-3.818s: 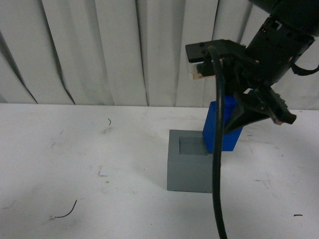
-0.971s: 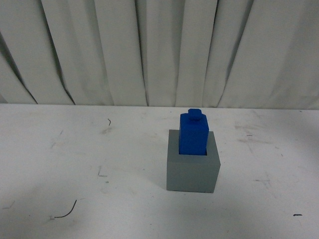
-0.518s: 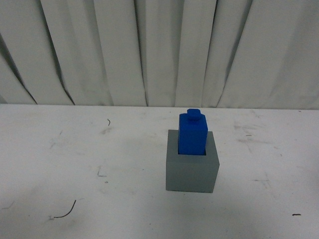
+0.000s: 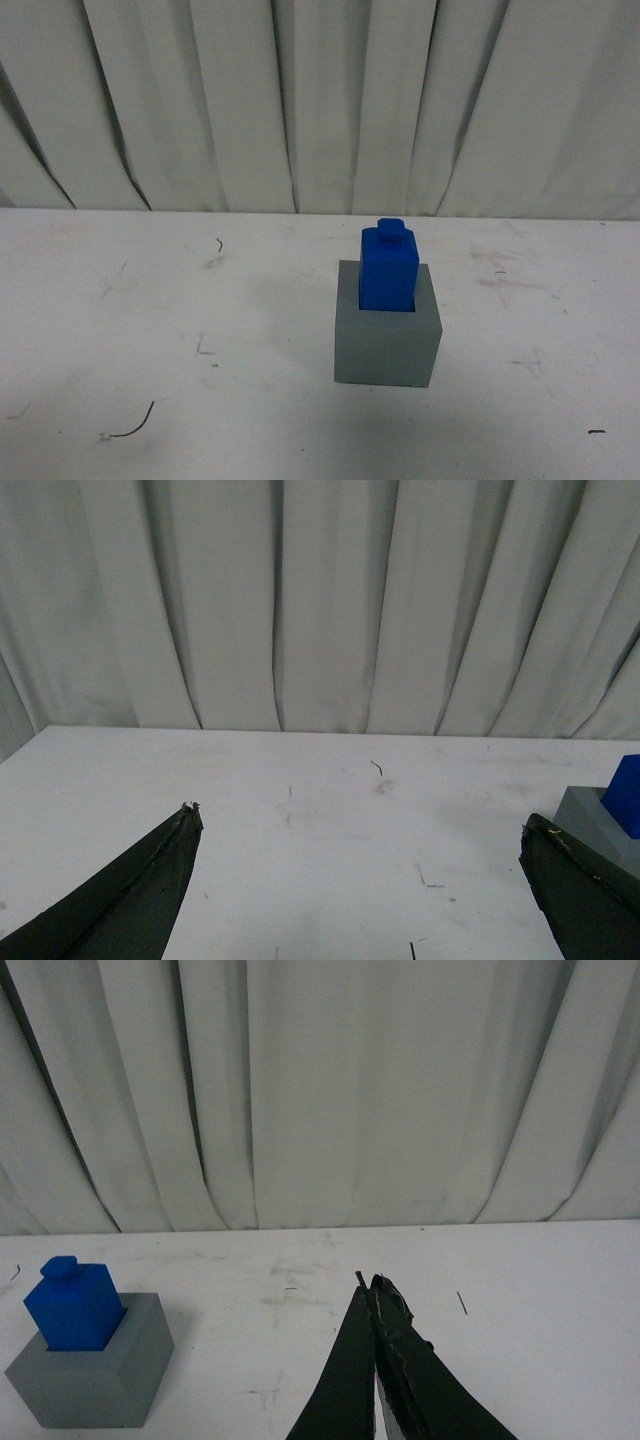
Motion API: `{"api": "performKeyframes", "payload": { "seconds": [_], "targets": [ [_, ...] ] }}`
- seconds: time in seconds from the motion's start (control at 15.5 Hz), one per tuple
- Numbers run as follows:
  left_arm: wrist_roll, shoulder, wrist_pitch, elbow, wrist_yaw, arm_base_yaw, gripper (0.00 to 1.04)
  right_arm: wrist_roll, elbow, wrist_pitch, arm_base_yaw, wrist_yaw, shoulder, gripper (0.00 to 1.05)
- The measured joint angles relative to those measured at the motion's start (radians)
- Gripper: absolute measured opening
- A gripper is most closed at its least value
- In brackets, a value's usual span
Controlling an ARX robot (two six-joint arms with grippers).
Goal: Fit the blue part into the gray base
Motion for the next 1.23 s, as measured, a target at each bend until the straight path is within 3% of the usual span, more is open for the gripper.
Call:
{"api": "performKeyframes", "payload": {
  "seconds": [0.71, 0.78, 0.84, 1.23],
  "targets": [
    [0.000, 0.000, 0.000, 0.000, 0.000, 0.000, 0.98, 0.000, -0.084, -0.119, 0.000, 0.000, -0.211, 0.02],
    [0.000, 0.000, 0.000, 0.000, 0.000, 0.000, 0.98, 0.001, -0.084, -0.146, 0.000, 0.000, -0.229, 0.02],
    [0.000, 0.000, 0.000, 0.000, 0.000, 0.000, 0.98, 0.000, -0.083, -0.301, 0.000, 0.000, -0.335, 0.02],
    [0.000, 0.000, 0.000, 0.000, 0.000, 0.000, 0.98, 0.003, -0.083, -0.307, 0.000, 0.000, -0.389, 0.02]
  ]
}}
